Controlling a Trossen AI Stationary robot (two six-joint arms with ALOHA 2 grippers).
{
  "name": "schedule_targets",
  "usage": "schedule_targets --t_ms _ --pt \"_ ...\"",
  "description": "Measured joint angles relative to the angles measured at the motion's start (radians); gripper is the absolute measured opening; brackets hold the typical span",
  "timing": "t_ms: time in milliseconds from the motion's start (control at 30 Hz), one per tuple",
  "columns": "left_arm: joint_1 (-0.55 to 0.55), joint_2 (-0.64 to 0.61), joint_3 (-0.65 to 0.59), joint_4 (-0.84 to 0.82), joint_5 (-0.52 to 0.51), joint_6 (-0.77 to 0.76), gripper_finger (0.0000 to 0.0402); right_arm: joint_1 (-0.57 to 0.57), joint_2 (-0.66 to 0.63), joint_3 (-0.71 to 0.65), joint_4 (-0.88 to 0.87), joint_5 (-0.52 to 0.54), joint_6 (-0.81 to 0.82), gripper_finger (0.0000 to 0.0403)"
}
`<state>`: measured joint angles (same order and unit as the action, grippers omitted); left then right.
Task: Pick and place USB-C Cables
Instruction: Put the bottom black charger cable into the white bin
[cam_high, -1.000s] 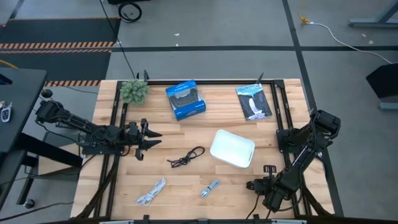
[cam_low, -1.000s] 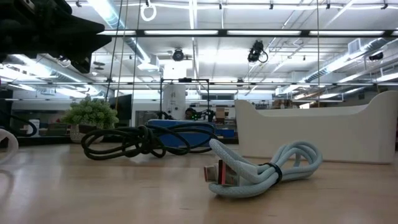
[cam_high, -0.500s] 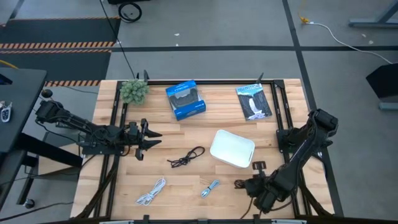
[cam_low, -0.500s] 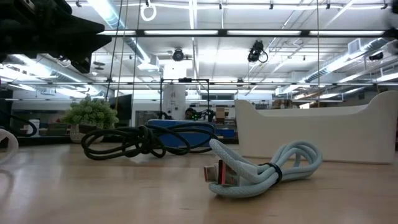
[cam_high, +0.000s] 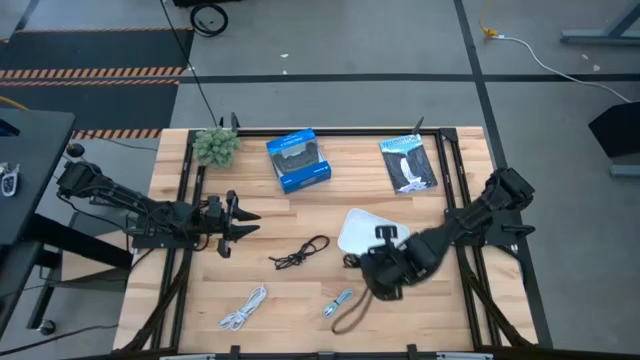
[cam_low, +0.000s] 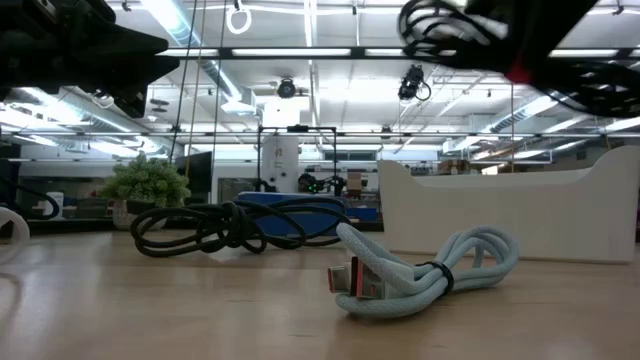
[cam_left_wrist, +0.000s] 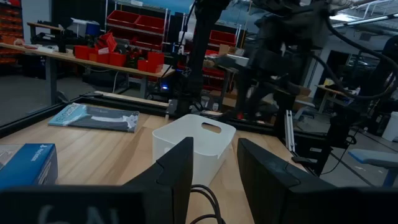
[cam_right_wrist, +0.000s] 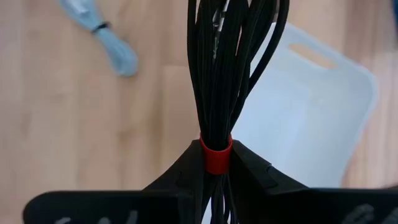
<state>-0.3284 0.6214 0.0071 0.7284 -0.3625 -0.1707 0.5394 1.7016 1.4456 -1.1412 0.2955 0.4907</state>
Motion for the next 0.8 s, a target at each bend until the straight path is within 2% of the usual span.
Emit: schedule_targets --t_ms 167,400,633,800 --pt "0.0 0.0 0.0 0.0 0.0 0.0 0.0133 -0.1 0.0 -0.001 -0.004 -0.009 -0.036 0.0064" --pt "0.0 0.0 0.0 0.0 0.0 0.0 0.0133 -0.161 -0.001 -0.015 -0.002 -0.02 -0.056 0.0064" --pt "0.0 0.0 0.0 0.0 0.0 0.0 0.0133 -0.192 -0.001 -0.144 0.001 -0.025 -0.094 0.0064" --pt "0.0 0.0 0.0 0.0 0.0 0.0 0.0133 -0.218 -0.001 -0.235 0.095 -0.039 -0.107 0.0064"
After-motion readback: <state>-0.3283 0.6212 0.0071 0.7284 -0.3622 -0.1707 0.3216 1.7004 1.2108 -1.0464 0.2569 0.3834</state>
